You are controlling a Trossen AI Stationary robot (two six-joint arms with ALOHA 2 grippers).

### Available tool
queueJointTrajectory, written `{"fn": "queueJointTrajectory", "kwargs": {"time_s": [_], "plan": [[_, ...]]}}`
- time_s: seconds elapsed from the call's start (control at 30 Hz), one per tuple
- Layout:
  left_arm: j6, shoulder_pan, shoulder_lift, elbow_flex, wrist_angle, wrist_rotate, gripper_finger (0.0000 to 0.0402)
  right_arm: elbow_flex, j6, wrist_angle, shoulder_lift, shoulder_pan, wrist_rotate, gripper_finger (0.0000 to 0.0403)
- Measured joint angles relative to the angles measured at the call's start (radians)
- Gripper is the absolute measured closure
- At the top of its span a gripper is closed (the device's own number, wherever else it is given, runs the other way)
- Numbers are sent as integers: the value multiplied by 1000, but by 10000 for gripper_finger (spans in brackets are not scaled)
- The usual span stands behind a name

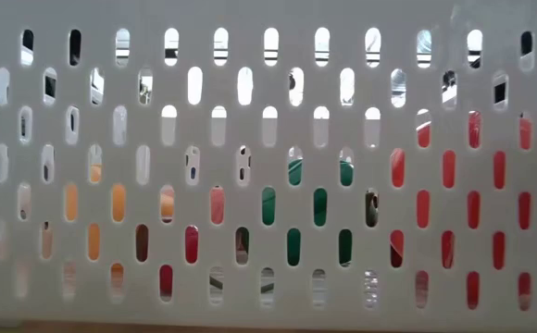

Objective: Pick and placing Produce into tupperware
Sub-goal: Put the black cherry into the white bin

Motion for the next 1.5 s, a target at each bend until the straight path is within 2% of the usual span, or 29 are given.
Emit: {"fn": "queueJointTrajectory", "kwargs": {"time_s": [0.1,0.4,0.57,1.03,1.5], "plan": [[-4,0,0,-36,55,24,367,0,0,0,0,0,0,402],[-23,0,12,-118,205,37,276,0,0,0,0,0,0,402],[3,-6,52,-135,259,51,249,0,0,0,0,0,0,402],[29,-103,186,-163,383,-6,240,0,0,0,0,0,0,402],[43,-104,311,-163,499,-14,240,0,0,0,0,0,0,402]]}}
